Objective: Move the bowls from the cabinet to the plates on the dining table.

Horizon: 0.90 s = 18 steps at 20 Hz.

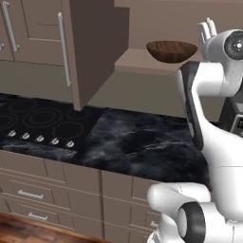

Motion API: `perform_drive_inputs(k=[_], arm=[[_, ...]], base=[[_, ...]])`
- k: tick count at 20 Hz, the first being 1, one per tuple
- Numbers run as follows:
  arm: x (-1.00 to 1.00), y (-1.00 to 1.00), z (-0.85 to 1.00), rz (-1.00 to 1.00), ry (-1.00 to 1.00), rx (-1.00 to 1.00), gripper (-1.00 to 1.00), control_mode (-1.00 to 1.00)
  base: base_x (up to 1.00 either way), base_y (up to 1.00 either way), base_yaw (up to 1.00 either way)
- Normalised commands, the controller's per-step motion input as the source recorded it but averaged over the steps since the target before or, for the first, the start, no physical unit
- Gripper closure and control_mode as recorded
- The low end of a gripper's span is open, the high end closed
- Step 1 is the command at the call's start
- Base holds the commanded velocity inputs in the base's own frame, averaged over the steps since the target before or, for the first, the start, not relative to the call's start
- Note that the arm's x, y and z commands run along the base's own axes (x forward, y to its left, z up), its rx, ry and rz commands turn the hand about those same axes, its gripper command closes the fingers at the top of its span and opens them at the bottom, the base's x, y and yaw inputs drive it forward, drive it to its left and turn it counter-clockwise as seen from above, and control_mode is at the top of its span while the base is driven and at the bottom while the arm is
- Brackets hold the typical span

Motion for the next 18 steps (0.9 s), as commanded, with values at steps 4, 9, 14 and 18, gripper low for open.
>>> perform_drive_inputs(k=[4,9,14,18], arm=[[0.19,-0.22,0.0,0.08,-0.1,0.17,-1.0,-1.0],[0.28,-0.13,0.0,0.08,-0.08,0.12,-1.0,-1.0],[0.39,-0.02,-0.03,0.09,-0.01,0.07,-1.0,-1.0],[0.53,-0.09,-0.03,0.16,0.0,0.02,-1.0,-1.0]], base=[[0.0,0.0,0.0],[0.0,0.0,0.0],[0.0,0.0,0.0],[0.0,0.0,0.0]])
